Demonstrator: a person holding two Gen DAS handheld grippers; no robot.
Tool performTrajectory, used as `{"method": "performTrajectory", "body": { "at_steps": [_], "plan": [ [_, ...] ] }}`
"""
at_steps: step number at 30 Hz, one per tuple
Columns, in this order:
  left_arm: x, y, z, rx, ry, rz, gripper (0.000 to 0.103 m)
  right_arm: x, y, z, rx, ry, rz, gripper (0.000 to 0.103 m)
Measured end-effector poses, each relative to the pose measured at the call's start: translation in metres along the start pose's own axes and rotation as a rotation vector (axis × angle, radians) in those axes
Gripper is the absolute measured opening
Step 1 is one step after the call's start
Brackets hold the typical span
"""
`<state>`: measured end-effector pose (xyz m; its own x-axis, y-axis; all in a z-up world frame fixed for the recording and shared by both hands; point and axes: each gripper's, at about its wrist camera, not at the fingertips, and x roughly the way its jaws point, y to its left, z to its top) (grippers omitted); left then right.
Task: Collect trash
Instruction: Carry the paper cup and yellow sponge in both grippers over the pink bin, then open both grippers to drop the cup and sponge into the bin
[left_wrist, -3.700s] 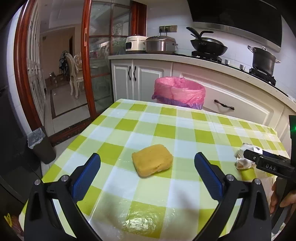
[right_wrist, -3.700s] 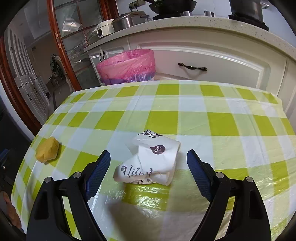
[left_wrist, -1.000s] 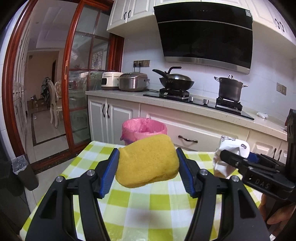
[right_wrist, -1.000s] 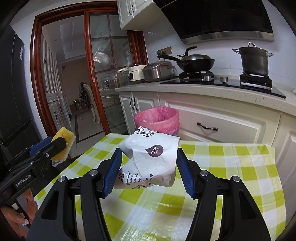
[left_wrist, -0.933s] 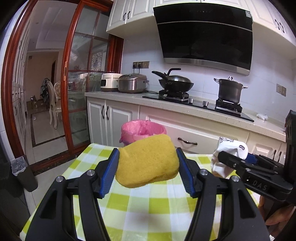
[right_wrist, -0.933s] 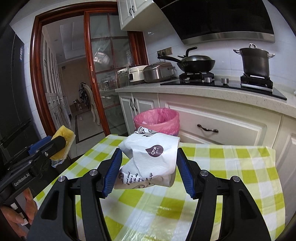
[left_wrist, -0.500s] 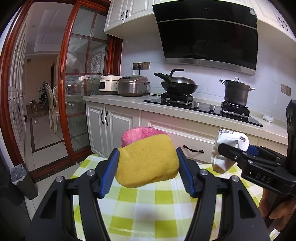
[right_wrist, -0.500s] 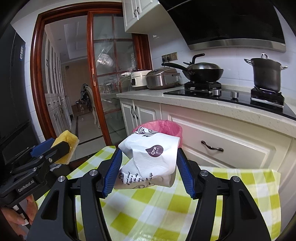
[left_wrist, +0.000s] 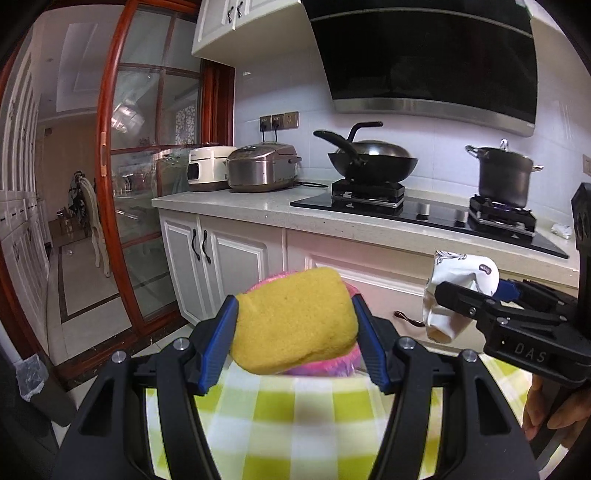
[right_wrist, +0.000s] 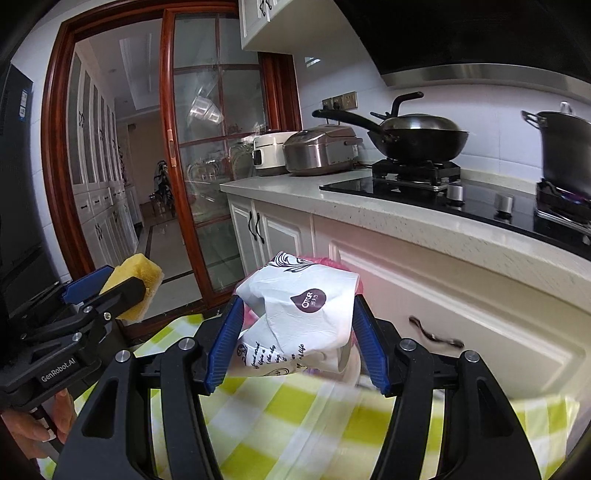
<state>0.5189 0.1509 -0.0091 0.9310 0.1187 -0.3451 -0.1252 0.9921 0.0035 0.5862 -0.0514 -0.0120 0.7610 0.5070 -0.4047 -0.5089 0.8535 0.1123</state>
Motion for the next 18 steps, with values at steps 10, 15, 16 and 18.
{"method": "performTrajectory", "body": {
  "at_steps": [10,15,16,18],
  "plan": [
    [0.135,0.031,0.026,-0.062,0.055,-0.036,0.061,0.124,-0.047,0.025,0.057,0.038,0.07,0.058],
    [0.19,0.037,0.021,-0.023,0.084,-0.015,0.061,0.166,-0.056,0.027,0.057,0.044,0.103,0.058],
    [0.196,0.039,0.019,-0.025,0.09,-0.013,0.061,0.177,-0.057,0.026,0.051,0.047,0.108,0.058],
    [0.213,0.043,0.012,-0.035,0.102,-0.013,0.062,0.189,-0.058,0.024,0.049,0.054,0.118,0.059]
  ]
}}
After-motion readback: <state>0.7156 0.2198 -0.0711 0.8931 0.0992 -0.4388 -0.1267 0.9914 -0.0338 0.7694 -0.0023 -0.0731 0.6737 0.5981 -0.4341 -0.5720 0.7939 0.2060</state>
